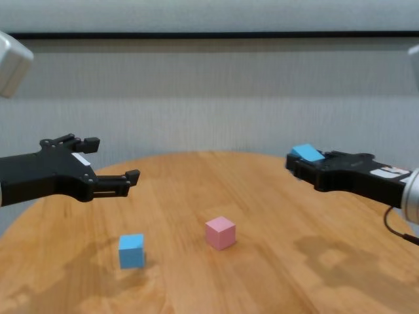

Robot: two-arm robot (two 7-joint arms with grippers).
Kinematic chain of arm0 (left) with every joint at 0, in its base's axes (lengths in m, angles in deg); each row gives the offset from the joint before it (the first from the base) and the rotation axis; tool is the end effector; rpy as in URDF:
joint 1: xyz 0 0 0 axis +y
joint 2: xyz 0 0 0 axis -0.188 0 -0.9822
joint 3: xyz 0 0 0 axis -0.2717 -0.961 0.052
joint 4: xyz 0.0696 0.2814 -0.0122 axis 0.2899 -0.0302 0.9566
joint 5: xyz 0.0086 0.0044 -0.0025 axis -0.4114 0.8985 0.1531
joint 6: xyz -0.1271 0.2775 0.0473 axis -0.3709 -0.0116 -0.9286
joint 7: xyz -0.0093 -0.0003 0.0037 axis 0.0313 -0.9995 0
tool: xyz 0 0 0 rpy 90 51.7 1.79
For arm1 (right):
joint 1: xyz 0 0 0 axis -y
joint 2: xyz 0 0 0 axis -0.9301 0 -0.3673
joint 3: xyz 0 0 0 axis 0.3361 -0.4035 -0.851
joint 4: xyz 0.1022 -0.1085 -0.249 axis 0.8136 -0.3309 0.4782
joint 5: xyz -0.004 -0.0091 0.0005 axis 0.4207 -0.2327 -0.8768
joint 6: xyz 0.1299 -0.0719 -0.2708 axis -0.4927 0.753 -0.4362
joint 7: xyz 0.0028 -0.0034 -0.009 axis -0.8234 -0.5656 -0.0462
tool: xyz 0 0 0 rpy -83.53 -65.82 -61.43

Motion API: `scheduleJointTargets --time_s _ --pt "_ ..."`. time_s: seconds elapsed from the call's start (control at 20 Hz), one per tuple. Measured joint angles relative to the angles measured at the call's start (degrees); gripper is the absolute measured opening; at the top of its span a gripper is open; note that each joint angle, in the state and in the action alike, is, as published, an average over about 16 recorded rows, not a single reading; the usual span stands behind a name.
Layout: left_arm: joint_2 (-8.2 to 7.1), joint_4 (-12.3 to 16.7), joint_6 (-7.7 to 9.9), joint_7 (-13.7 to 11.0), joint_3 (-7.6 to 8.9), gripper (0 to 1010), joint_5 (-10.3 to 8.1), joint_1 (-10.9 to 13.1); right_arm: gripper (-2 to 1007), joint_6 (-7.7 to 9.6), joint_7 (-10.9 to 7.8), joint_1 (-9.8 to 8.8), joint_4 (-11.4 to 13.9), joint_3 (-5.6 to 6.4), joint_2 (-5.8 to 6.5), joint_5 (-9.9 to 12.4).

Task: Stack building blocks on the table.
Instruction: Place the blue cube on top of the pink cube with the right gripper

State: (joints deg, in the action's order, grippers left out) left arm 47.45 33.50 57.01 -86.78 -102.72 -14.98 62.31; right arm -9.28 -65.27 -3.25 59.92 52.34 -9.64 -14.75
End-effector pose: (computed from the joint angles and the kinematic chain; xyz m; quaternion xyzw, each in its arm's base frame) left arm 0.3979 0.0768 -0.2810 0.1224 -0.1313 0.4240 0.8877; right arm 0.4101 -0.0140 -0.2991 -0.0425 0.0248 -0.4560 0.8886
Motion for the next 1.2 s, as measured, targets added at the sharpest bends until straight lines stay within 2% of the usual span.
scheduleJointTargets --time_s 0.2,0.45,0.9,1.2 --pt "0.0 0.0 0.0 0.0 0.0 999 0.0 0.0 370 -1.43 -2.35 1.57 -1.66 -1.08 0.14 1.14" --pt "0.0 0.0 0.0 0.0 0.0 999 0.0 0.0 370 -3.08 -4.38 3.13 -3.31 -2.23 0.28 2.32" --pt "0.0 0.0 0.0 0.0 0.0 999 0.0 0.0 370 -4.93 -6.86 5.58 -5.78 -4.63 0.33 3.52" --pt "0.0 0.0 0.0 0.0 0.0 999 0.0 0.0 370 -5.46 -8.06 7.69 -8.45 -6.86 -0.37 3.47"
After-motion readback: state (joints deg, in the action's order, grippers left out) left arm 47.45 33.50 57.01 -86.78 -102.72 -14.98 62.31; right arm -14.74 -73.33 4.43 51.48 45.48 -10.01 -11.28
